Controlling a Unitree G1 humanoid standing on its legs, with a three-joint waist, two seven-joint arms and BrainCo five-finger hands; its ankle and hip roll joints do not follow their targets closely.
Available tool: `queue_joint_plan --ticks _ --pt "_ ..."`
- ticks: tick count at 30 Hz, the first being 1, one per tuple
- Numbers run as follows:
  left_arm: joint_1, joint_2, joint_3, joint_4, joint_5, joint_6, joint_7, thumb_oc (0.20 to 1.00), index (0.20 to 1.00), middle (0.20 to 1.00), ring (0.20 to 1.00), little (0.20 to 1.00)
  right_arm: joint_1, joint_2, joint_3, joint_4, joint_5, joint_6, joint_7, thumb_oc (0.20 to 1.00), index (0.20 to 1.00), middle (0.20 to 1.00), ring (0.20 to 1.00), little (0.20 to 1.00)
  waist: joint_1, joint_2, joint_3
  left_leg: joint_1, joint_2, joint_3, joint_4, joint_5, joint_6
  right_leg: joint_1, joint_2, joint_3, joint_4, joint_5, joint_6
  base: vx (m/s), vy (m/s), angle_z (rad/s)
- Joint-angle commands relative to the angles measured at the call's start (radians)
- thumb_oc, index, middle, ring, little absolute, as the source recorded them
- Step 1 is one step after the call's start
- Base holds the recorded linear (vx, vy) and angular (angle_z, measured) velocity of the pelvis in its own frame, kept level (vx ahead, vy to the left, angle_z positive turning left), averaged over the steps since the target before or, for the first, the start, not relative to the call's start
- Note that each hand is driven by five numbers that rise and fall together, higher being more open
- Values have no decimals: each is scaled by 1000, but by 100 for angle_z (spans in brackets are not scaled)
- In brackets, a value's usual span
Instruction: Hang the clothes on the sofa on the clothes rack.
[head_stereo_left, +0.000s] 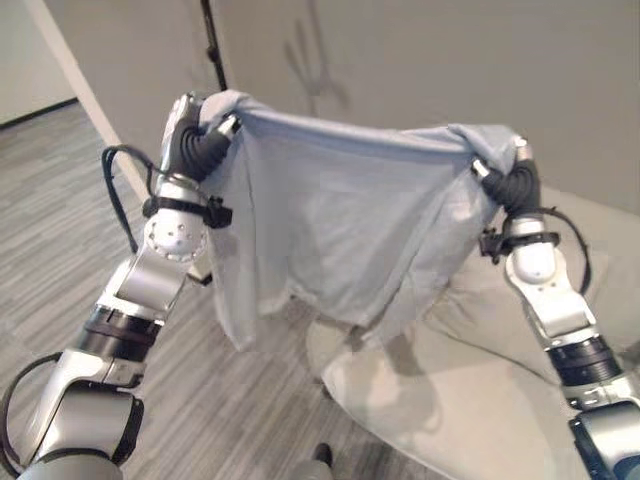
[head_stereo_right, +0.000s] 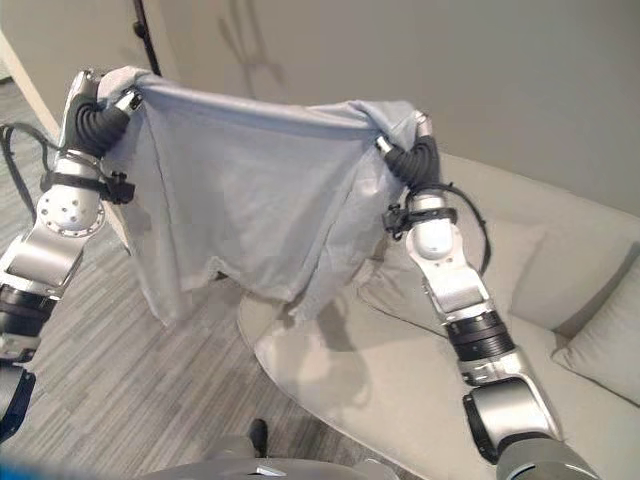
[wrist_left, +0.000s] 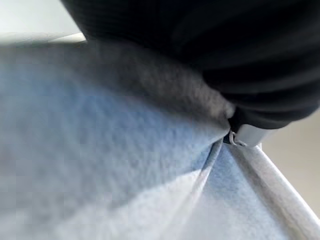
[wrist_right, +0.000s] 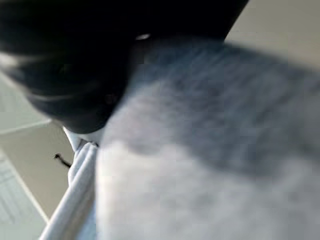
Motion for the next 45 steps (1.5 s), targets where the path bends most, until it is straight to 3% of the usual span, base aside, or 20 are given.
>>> queue_joint_plan --ticks 1,5,6,12,17,23,25,30,31,32,33,34,36,38,39,40,41,42,43,45 --pt "-92 8 13 49 17 -28 29 200 200 200 200 200 -63 -69 -76 21 -38 -48 -32 200 200 200 200 200 24 -17 -74 -7 -59 -46 -54 -11 -97 88 134 20 -154 -40 -26 -53 98 1" --pt "-116 11 9 57 33 -26 28 200 200 200 200 200 -75 -97 -75 43 -41 -49 -38 200 200 200 200 200 43 -43 -71 -43 -100 -23 -43 7 -85 144 198 53 -290 -48 -43 -88 68 -10" --pt "-103 9 17 61 30 -27 25 200 200 200 200 200 -85 -86 -73 42 -28 -50 -30 200 200 200 200 200 39 -39 -72 -44 -101 -18 -39 1 -84 135 203 88 -331 -12 -30 -89 66 -22" --pt "-121 -10 -1 50 32 -37 20 200 200 200 200 200 -108 -95 -42 47 -4 -54 -21 200 200 200 200 200 14 -19 -46 -164 -107 -57 127 -25 -79 110 175 125 -338 23 -10 -122 69 0" --pt "-132 -21 -9 42 32 -39 13 200 200 200 200 200 -122 -112 -34 53 -1 -54 -19 200 200 200 200 200 7 -18 -43 -209 -70 -68 123 -28 -91 91 148 109 -338 43 -1 -62 125 11" --pt "-151 -10 -9 52 10 -39 22 200 200 200 200 200 -129 -133 -44 73 5 -60 -42 200 200 200 200 200 -6 -40 -34 -238 94 -110 15 15 -141 73 99 106 -338 37 32 22 217 8" --pt "-142 -4 -4 55 -7 -44 26 200 200 200 200 200 -110 -131 -50 74 4 -59 -54 200 200 200 200 200 -5 -30 -38 -219 181 -138 -42 42 -170 101 76 112 -338 15 52 136 386 -13" --pt "-135 -12 -6 57 -17 -43 21 200 200 200 200 200 -64 -136 -86 58 -17 -48 -58 200 200 200 200 200 -12 18 -65 -199 250 -145 -57 42 -223 148 33 102 -312 -4 60 170 466 -7" --pt "-142 -21 -20 53 -14 -44 15 200 200 200 200 200 -46 -141 -108 41 -47 -43 -59 200 200 200 200 200 -1 39 -80 -180 238 -162 -57 41 -247 154 -6 92 -292 3 60 191 568 -14" --pt "-143 -22 -22 53 -14 -44 15 200 200 200 200 200 -43 -141 -111 39 -48 -42 -58 200 200 200 200 200 -1 37 -80 -179 237 -163 -57 41 -247 156 -7 91 -292 3 60 248 782 -12" --pt "-143 -26 -35 43 -19 -43 3 200 200 200 200 200 -12 -118 -139 21 -59 -38 -64 200 200 200 200 200 -3 32 -84 -163 199 -152 -32 24 -235 157 -68 92 -270 45 60 130 412 9" --pt "-144 -25 -38 43 -19 -42 3 200 200 200 200 200 -6 -115 -143 16 -60 -35 -63 200 200 200 200 200 1 25 -83 -161 193 -147 -28 21 -232 157 -75 96 -269 44 60 165 596 23" --pt "-124 6 -30 10 5 -31 -1 200 200 200 200 200 -3 -59 -133 -1 -76 -27 -54 200 200 200 200 200 11 8 -88 -120 136 -100 6 -6 -196 119 -149 62 -242 151 60 117 606 13" --pt "-114 21 -24 -4 21 -30 -1 200 200 200 200 200 1 -51 -133 -3 -80 -32 -60 200 200 200 200 200 12 -1 -88 -111 117 -76 6 -13 -177 107 -157 55 -226 151 60 111 497 -27" --pt "-124 25 -38 -8 27 -23 -6 200 200 200 200 200 13 -52 -144 -21 -74 -32 -54 200 200 200 200 200 -10 -22 -83 -95 66 -74 -4 -44 -145 99 -111 116 -178 97 49 78 300 -12" --pt "-127 25 -40 -7 27 -23 -6 200 200 200 200 200 14 -52 -146 -22 -74 -31 -53 200 200 200 200 200 -7 -24 -85 -100 64 -72 -3 -41 -143 92 -113 120 -174 98 49 112 414 0" --pt "-135 21 -49 -2 30 -24 -9 200 200 200 200 200 11 -63 -148 -25 -70 -34 -51 200 200 200 200 200 -10 -27 -84 -95 45 -81 -7 -32 -134 88 -74 140 -170 74 42 78 309 18" --pt "-146 17 -58 6 34 -21 -14 200 200 200 200 200 -9 -82 -142 -22 -69 -37 -49 200 200 200 200 200 -9 -33 -85 -82 16 -76 -12 -22 -119 83 -8 129 -186 41 24 92 299 34" --pt "-147 16 -58 7 34 -21 -14 200 200 200 200 200 -10 -83 -141 -20 -68 -38 -49 200 200 200 200 200 -9 -32 -86 -81 17 -77 -14 -21 -119 84 -6 128 -187 40 23 68 256 20" --pt "-141 3 -50 3 33 -22 -16 200 200 200 200 200 -20 -85 -134 -14 -61 -38 -42 200 200 200 200 200 -7 -42 -80 -63 -13 -70 -20 -20 -105 62 67 110 -205 22 -3 44 161 -21"
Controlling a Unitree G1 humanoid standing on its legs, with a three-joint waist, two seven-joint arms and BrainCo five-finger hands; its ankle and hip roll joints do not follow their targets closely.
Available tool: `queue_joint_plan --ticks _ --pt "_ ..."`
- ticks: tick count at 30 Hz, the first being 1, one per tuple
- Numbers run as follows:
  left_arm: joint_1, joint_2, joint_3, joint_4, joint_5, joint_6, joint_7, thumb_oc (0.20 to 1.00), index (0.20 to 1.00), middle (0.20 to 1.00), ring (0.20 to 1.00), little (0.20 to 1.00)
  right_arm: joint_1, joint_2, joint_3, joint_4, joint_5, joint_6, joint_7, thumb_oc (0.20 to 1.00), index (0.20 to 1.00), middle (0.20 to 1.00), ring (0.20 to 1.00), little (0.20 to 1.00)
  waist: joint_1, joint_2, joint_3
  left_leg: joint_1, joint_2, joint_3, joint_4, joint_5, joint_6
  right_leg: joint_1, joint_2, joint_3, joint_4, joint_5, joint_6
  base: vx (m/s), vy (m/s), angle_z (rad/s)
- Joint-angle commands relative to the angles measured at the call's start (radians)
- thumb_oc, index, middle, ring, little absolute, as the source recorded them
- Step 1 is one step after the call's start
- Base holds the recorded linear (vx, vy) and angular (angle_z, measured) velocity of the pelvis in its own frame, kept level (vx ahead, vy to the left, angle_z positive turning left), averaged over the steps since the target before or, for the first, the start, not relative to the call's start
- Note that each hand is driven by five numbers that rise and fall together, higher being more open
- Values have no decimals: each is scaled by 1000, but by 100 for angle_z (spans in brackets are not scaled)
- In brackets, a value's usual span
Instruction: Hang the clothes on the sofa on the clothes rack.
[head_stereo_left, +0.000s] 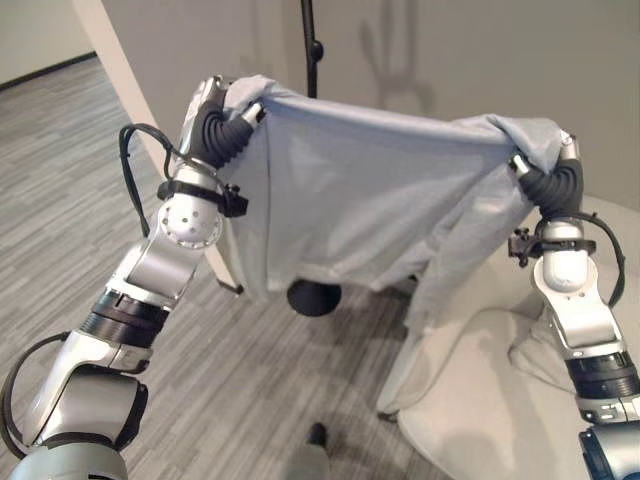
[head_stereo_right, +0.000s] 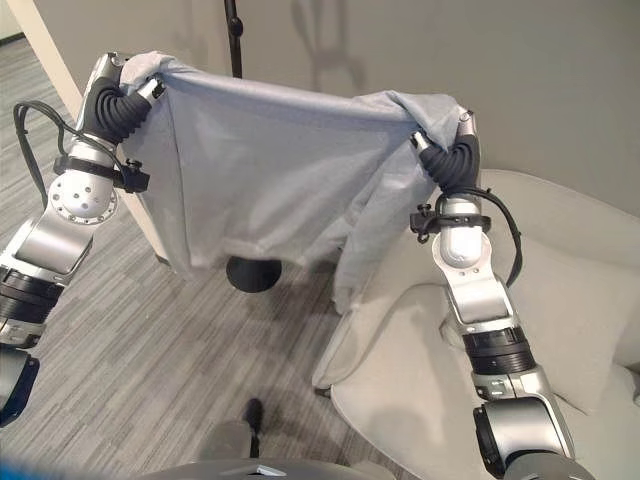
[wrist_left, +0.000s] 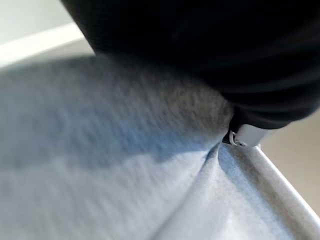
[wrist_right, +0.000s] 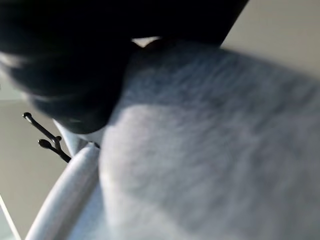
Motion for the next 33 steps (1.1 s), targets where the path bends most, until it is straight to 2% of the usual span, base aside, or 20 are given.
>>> queue_joint_plan --ticks 1,2,3,6,9,17,19,21,22,24,26,29,30,32,33 --pt "-47 1 25 0 32 -24 16 200 200 200 200 200 -81 -78 -29 53 3 -51 -19 200 200 200 200 200 12 2 -106 -5 -46 10 -50 -16 -97 -9 174 -60 -207 -12 -67 70 220 -13" --pt "-29 -11 33 2 41 -21 11 200 200 200 200 200 -73 -93 -30 68 -8 -54 -25 200 200 200 200 200 6 4 -83 5 -75 3 -42 -29 -87 -12 211 -53 -251 -15 -73 109 206 13" --pt "-36 -22 28 5 48 -19 11 200 200 200 200 200 -78 -95 -28 69 -6 -52 -21 200 200 200 200 200 0 5 -81 16 -84 -7 -43 -31 -86 -12 222 -34 -263 -6 -77 84 118 25" --pt "-29 -31 35 -5 55 -26 6 200 200 200 200 200 -85 -95 -29 73 11 -55 -18 200 200 200 200 200 -4 9 -87 41 -94 -18 -52 -37 -86 14 220 -36 -312 33 -67 123 21 41" --pt "-21 -35 36 -9 57 -28 2 200 200 200 200 200 -78 -88 -24 72 16 -51 -8 200 200 200 200 200 -20 24 -108 61 -95 -17 -60 -49 -71 12 216 -34 -314 45 -55 106 -2 18" --pt "32 -29 64 -27 54 -18 0 200 200 200 200 200 -54 -75 -14 70 33 -48 12 200 200 200 200 200 -31 33 -129 91 -79 -12 -71 -67 -70 29 210 -40 -314 31 -50 59 -32 5" --pt "38 -29 68 -36 53 -16 -4 200 200 200 200 200 -58 -71 -7 75 47 -49 20 200 200 200 200 200 -32 29 -122 81 -78 -19 -37 -83 -68 29 205 -39 -314 35 -49 -16 -43 0" --pt "40 -30 74 -48 54 -20 -6 200 200 200 200 200 -60 -77 -5 75 58 -55 22 200 200 200 200 200 -29 18 -94 29 -77 -34 57 -105 -70 31 195 -42 -314 38 -55 -83 -34 1" --pt "38 -34 74 -54 53 -22 -8 200 200 200 200 200 -64 -87 -6 73 61 -55 23 200 200 200 200 200 -32 14 -76 -19 -75 -39 119 -110 -80 30 189 -48 -314 37 -58 -119 7 5" --pt "35 -40 74 -58 48 -27 -10 200 200 200 200 200 -71 -101 -6 71 62 -56 21 200 200 200 200 200 -34 12 -63 -56 -64 -40 150 -104 -95 30 185 -54 -314 37 -60 -54 47 24" --pt "23 -28 69 -57 44 -29 -9 200 200 200 200 200 -88 -119 0 78 62 -56 16 200 200 200 200 200 -30 8 -58 -106 -19 -31 124 -81 -102 27 174 -56 -314 43 -51 31 137 29" --pt "-5 4 56 -36 21 -28 4 200 200 200 200 200 -98 -139 -8 98 64 -58 -7 200 200 200 200 200 -35 -6 -50 -204 107 -27 -21 -13 -133 26 151 -47 -310 6 -31 135 272 4" --pt "-11 4 52 -32 15 -28 7 200 200 200 200 200 -94 -139 -15 100 63 -59 -16 200 200 200 200 200 -36 -4 -51 -213 131 -26 -55 -1 -141 38 150 -44 -309 -10 -27 130 226 25" --pt "-13 5 50 -30 13 -28 10 200 200 200 200 200 -91 -139 -21 100 60 -58 -19 200 200 200 200 200 -35 0 -52 -224 148 -26 -67 6 -151 49 150 -43 -307 -20 -27 149 226 19" --pt "-15 4 46 -26 9 -27 10 200 200 200 200 200 -83 -144 -33 101 56 -60 -33 200 200 200 200 200 -36 14 -58 -242 168 -17 -76 9 -164 77 139 -43 -304 -42 -21 252 453 -14"
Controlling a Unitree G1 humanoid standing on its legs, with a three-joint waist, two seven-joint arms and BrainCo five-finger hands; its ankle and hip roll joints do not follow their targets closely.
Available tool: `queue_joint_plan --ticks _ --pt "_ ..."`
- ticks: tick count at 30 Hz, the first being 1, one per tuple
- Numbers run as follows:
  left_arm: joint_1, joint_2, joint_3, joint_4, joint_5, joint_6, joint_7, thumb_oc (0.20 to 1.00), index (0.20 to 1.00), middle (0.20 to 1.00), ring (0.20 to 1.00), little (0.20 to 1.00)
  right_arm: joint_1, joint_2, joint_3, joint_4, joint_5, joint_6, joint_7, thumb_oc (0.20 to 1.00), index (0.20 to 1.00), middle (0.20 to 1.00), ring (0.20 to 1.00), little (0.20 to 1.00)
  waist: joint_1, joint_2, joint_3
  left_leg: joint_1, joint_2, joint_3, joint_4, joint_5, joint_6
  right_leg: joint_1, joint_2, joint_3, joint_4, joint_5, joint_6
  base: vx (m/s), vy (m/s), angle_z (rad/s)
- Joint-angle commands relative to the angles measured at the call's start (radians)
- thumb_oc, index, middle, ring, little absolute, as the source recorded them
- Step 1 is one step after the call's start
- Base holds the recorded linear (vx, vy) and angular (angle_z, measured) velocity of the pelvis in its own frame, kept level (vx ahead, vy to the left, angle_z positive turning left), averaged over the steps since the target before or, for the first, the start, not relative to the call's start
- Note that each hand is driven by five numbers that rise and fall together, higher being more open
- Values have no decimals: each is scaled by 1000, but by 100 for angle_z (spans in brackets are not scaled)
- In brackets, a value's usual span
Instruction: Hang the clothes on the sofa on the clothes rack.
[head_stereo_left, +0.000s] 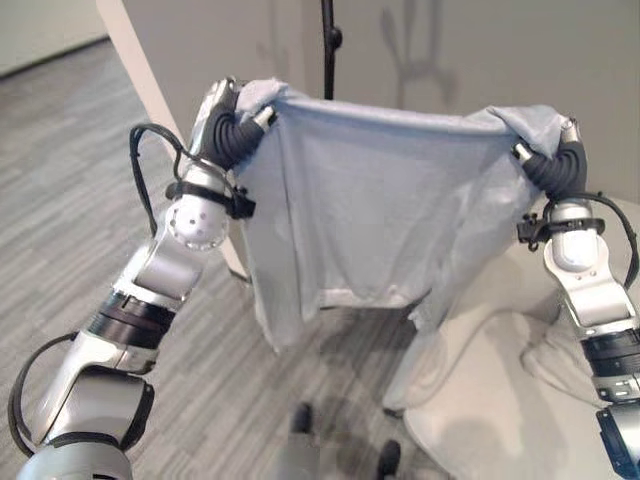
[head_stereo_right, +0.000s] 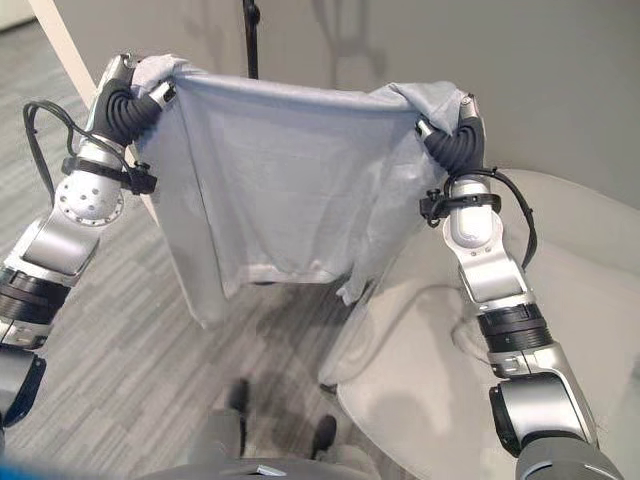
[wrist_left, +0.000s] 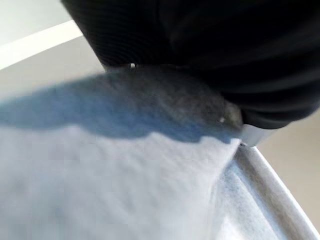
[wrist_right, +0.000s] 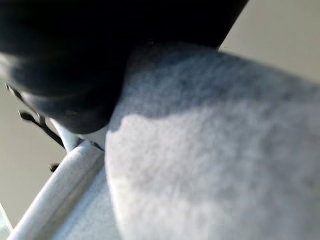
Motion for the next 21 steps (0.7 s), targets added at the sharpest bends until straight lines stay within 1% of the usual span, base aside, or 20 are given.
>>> queue_joint_plan --ticks 1,2,3,5,6,8,10,11,13,14,15,16,17,18,19,20,21 --pt "-14 24 51 -18 -29 -23 37 200 200 200 200 200 -21 -75 -33 -12 18 -50 -56 200 200 200 200 200 43 59 -140 -8 -24 38 -87 80 -13 44 -27 21 35 -77 195 287 541 -25" --pt "-10 16 49 -21 -27 -23 34 200 200 200 200 200 -9 -72 -39 -13 9 -50 -53 200 200 200 200 200 53 73 -147 20 -14 23 -87 85 -30 59 -36 21 44 -91 202 228 477 -22" --pt "-14 15 41 -25 -23 -23 27 200 200 200 200 200 -1 -71 -51 -17 2 -48 -48 200 200 200 200 200 57 84 -156 28 -18 19 -87 110 -40 64 -53 16 48 -86 209 159 324 -32" --pt "-15 13 39 -24 -23 -23 27 200 200 200 200 200 3 -71 -55 -20 1 -46 -47 200 200 200 200 200 59 83 -157 29 -20 18 -87 111 -41 65 -54 15 47 -86 210 114 251 -33" --pt "-9 7 32 -23 -26 -23 17 200 200 200 200 200 31 -53 -76 -32 -10 -43 -46 200 200 200 200 200 61 81 -168 51 -38 34 -69 116 -36 83 -105 14 63 -76 217 248 517 -18" --pt "-1 20 32 -24 -24 -19 11 200 200 200 200 200 55 -10 -87 -51 -17 -36 -44 200 200 200 200 200 67 64 -183 83 -69 56 -40 98 -20 64 -157 20 98 -32 217 242 563 1" --pt "-12 41 24 -26 -15 -16 8 200 200 200 200 200 56 8 -89 -58 -32 -29 -43 200 200 200 200 200 72 53 -192 107 -91 81 -21 87 2 51 -192 16 115 5 217 131 423 10" --pt "-12 53 23 -32 -11 -15 9 200 200 200 200 200 52 17 -90 -63 -36 -23 -43 200 200 200 200 200 73 50 -194 116 -107 90 -9 77 14 39 -209 15 139 35 217 128 440 -8" --pt "2 66 40 -52 -4 -15 9 200 200 200 200 200 47 29 -90 -65 -41 -21 -44 200 200 200 200 200 77 47 -196 137 -134 108 4 53 36 30 -236 6 172 57 217 110 364 -13" --pt "6 70 44 -62 -1 -16 9 200 200 200 200 200 47 38 -89 -65 -39 -23 -44 200 200 200 200 200 75 45 -196 143 -143 110 5 45 45 27 -231 10 189 58 217 129 300 -17" --pt "13 67 46 -68 0 -13 10 200 200 200 200 200 51 45 -87 -69 -34 -24 -43 200 200 200 200 200 70 40 -192 161 -163 108 0 34 55 15 -208 34 215 43 208 169 352 -24" --pt "21 51 49 -74 3 -15 4 200 200 200 200 200 49 34 -92 -66 -28 -24 -36 200 200 200 200 200 71 41 -193 172 -189 101 -13 36 69 -9 -150 57 193 6 195 136 259 -16" --pt "22 50 49 -75 3 -15 4 200 200 200 200 200 49 34 -92 -65 -28 -24 -36 200 200 200 200 200 71 42 -193 172 -188 101 -15 35 69 -8 -149 56 192 6 195 116 217 -6" --pt "25 39 51 -71 7 -13 0 200 200 200 200 200 44 30 -93 -64 -24 -27 -37 200 200 200 200 200 69 44 -189 191 -202 100 -26 34 75 -42 -109 56 177 -1 183 73 103 -2" --pt "28 29 53 -72 9 -11 -3 200 200 200 200 200 39 26 -87 -60 -20 -29 -37 200 200 200 200 200 68 47 -184 204 -215 93 -34 32 81 -69 -80 51 157 1 175 84 136 -4" --pt "30 25 54 -72 11 -10 -4 200 200 200 200 200 34 24 -82 -57 -19 -30 -38 200 200 200 200 200 66 49 -176 216 -222 93 -37 28 84 -84 -63 37 133 6 173 68 77 -4" --pt "27 25 53 -76 23 -12 1 200 200 200 200 200 42 27 -85 -51 -21 -36 -50 200 200 200 200 200 57 52 -170 214 -231 85 -31 26 83 -73 -44 45 86 -3 188 77 82 3"
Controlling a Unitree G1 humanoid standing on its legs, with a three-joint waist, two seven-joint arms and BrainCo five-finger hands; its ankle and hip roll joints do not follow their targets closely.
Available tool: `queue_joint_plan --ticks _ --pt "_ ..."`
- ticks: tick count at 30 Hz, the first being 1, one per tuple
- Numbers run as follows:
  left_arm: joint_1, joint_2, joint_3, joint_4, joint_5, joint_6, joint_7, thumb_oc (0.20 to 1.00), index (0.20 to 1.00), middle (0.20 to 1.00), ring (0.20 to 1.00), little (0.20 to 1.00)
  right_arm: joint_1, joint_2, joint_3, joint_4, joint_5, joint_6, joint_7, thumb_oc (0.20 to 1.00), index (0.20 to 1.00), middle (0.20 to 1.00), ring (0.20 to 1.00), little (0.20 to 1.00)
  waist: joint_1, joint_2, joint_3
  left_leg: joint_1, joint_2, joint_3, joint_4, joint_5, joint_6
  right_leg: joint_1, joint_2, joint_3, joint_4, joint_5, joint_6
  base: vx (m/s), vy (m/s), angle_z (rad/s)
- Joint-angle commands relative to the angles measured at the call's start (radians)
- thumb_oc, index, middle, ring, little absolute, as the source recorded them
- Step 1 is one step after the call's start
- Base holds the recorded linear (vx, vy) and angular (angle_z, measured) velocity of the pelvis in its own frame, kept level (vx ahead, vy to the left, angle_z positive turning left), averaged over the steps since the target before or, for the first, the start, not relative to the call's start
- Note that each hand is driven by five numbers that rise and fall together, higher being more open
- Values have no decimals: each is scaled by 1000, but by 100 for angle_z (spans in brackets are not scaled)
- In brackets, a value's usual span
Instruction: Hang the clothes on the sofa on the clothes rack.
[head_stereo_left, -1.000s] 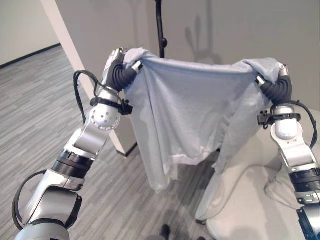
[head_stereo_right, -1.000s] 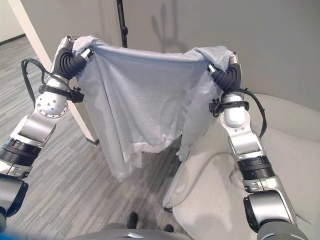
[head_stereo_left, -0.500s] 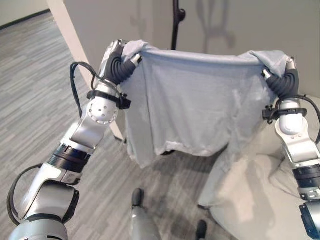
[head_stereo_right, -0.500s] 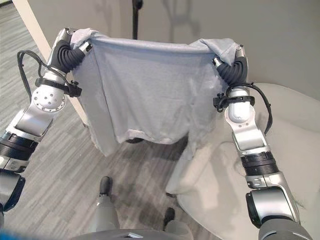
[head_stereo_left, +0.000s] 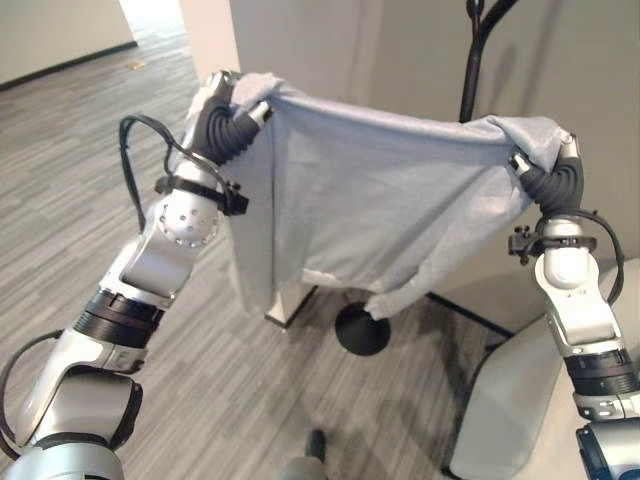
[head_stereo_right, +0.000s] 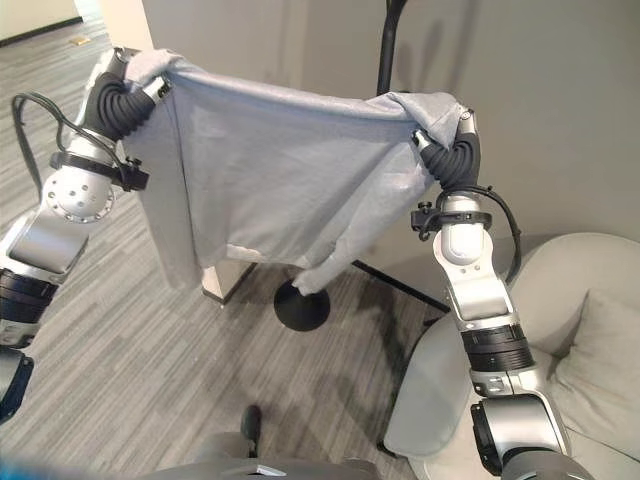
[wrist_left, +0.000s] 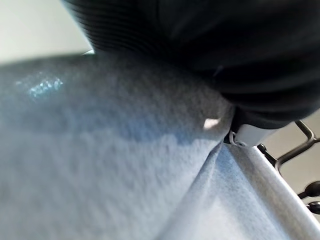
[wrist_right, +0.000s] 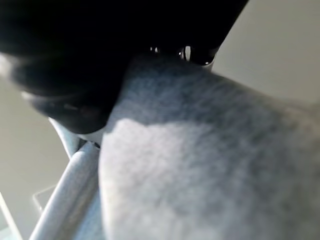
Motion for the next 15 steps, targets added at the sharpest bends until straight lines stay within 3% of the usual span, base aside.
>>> queue_joint_plan --ticks 1,5,15 --pt "-7 -5 45 -30 29 -20 18 200 200 200 200 200 -39 -90 -38 39 -18 -41 -44 200 200 200 200 200 7 16 -74 -49 12 -51 44 -40 -148 -28 47 -6 -70 -10 1 110 64 22" --pt "5 -32 50 -27 32 -27 5 200 200 200 200 200 -36 -105 -38 46 -13 -36 -32 200 200 200 200 200 3 15 -90 6 5 -58 13 -50 -150 18 57 -16 -127 14 7 153 6 75" --pt "47 -41 70 -55 13 -18 -4 200 200 200 200 200 -11 -75 -20 38 -1 -29 -2 200 200 200 200 200 -21 25 -134 70 14 -49 -10 -83 -138 77 40 -29 -136 -7 15 95 17 3"
